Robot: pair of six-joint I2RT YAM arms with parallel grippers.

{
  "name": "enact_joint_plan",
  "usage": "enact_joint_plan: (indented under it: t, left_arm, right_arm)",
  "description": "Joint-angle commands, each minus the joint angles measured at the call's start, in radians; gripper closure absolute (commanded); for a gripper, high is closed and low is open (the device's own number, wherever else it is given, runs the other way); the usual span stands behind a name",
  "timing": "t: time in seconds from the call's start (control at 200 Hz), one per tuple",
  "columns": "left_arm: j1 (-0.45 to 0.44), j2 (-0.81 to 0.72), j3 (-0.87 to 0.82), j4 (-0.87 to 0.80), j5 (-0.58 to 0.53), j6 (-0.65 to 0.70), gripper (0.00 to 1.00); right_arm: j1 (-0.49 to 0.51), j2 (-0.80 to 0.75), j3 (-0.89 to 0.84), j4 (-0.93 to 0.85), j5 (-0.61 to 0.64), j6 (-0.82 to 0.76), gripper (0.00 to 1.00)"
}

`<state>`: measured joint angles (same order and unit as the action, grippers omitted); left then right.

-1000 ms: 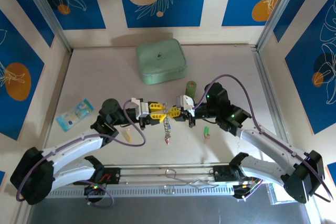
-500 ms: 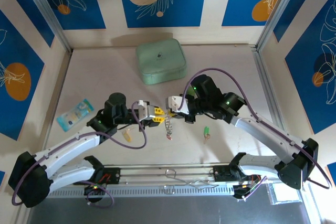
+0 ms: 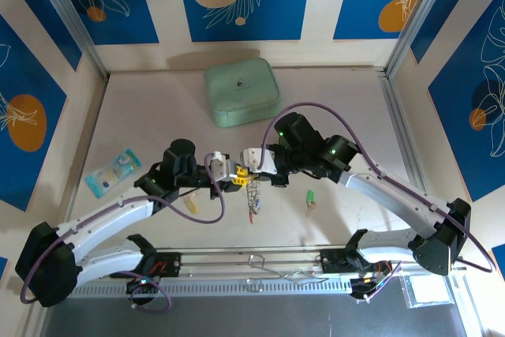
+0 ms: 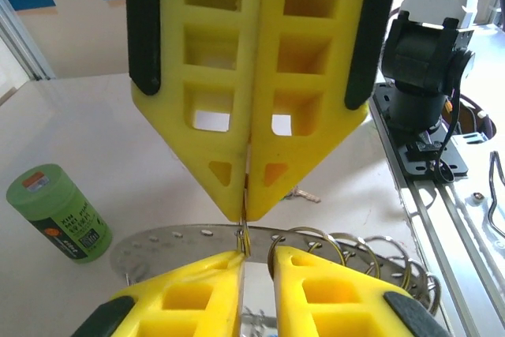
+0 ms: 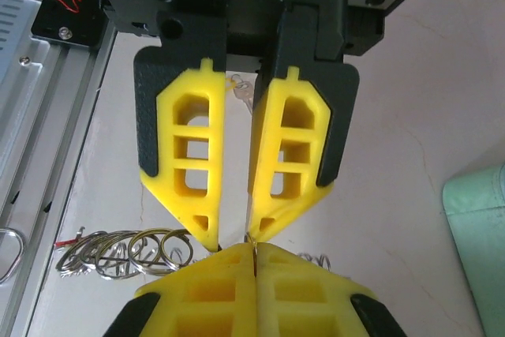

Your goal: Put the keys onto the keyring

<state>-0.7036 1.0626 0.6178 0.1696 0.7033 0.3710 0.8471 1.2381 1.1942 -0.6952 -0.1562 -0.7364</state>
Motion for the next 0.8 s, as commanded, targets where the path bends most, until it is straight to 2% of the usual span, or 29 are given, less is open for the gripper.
enact_joint_plan:
  t: [0.0, 0.1, 0.21, 0.41, 0.475, 0.585, 0.765, 0.795]
  left_arm:
    - [-0.017, -0.005, 0.040, 0.056, 0.002, 0.018, 0.85]
    - [-0.019, -0.013, 0.032, 0.068, -0.014, 0.010, 0.85]
    - [-0.018, -0.010, 0.028, 0.065, -0.031, 0.005, 0.79]
    - [-0.018, 0.012, 0.020, 0.118, -0.042, -0.027, 0.79]
    - [-0.018, 0.017, 0.021, 0.132, -0.037, -0.035, 0.83]
    - [-0.017, 0.023, 0.030, 0.101, -0.033, -0.017, 1.00]
    - [-0.018, 0.015, 0.036, 0.018, -0.069, 0.047, 1.00]
    - [-0.017, 0.011, 0.036, 0.014, -0.074, 0.054, 1.00]
  right_arm:
    - [0.015, 0.009, 0.019, 0.011, -0.015, 0.006, 1.00]
    - [0.010, 0.005, -0.002, 0.021, -0.007, 0.010, 1.00]
    - [0.005, 0.003, -0.014, 0.032, -0.010, 0.022, 1.00]
    - [0.003, 0.011, -0.027, 0.043, -0.032, 0.038, 1.00]
    - [0.003, 0.015, -0.033, 0.049, -0.032, 0.043, 1.00]
    - [0.000, 0.014, -0.040, 0.059, -0.036, 0.054, 1.00]
    - [-0.036, -0.013, -0.060, 0.080, -0.084, 0.084, 1.00]
    - [-0.047, -0.020, -0.067, 0.076, -0.095, 0.084, 0.89]
